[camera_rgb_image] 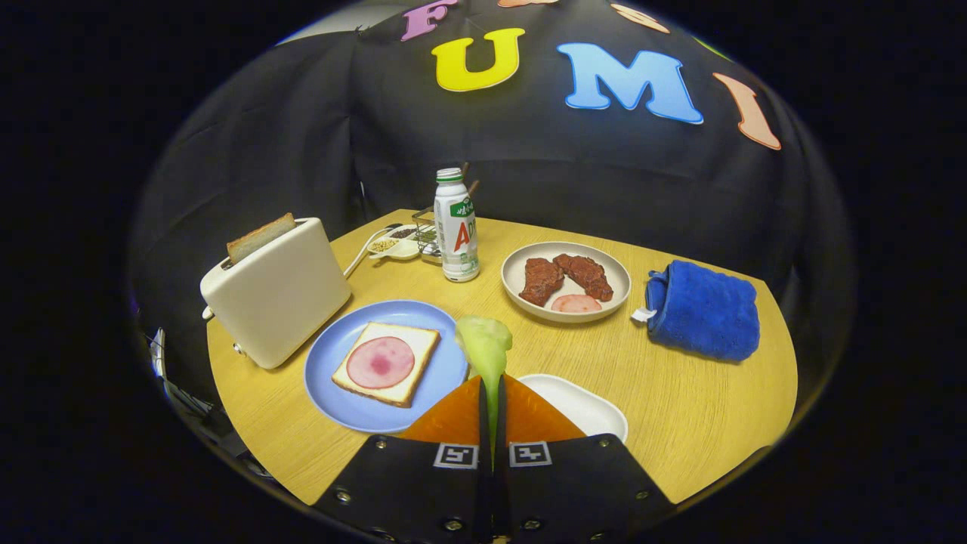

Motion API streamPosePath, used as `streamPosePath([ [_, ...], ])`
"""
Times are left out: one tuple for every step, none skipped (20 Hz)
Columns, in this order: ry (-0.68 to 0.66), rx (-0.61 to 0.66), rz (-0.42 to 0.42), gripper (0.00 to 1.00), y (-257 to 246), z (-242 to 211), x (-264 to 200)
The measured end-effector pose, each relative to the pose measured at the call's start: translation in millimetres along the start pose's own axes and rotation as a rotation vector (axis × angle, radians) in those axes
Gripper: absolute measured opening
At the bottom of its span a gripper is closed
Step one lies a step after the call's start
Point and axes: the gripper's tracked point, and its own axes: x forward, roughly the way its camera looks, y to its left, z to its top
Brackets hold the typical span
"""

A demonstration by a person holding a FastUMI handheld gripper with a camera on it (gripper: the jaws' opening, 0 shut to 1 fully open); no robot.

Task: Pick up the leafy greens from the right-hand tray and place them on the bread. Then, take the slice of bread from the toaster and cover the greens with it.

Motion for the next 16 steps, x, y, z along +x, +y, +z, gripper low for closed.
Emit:
streamPosePath([
  [-0.003,-0.015,-0.002,0.01,8,4,3],
  [-0.003,-0.024,-0.003,0.01,16,10,6],
  [-0.004,-0.033,0.002,0.01,25,13,10],
  [-0.007,-0.041,0.006,0.01,34,18,14],
  [-0.008,-0.053,0.008,0.02,42,21,18],
  [-0.008,-0.066,0.01,0.01,50,24,23],
  [-0.007,-0.08,0.016,0.02,58,26,28],
  [-0.008,-0.089,0.017,0.02,65,28,33],
  [-0.006,-0.094,0.018,0.02,71,28,40],
  [-0.006,-0.09,0.029,0.02,78,30,48],
  [-0.001,-0.083,0.038,0.02,86,30,56],
  [0.004,-0.075,0.044,0.02,91,31,62],
  [0.011,-0.072,0.052,0.02,98,31,70],
  [0.015,-0.078,0.059,0.02,105,30,76],
  [0.021,-0.093,0.064,0.02,110,29,80],
  [0.024,-0.107,0.083,0.03,118,27,83],
])
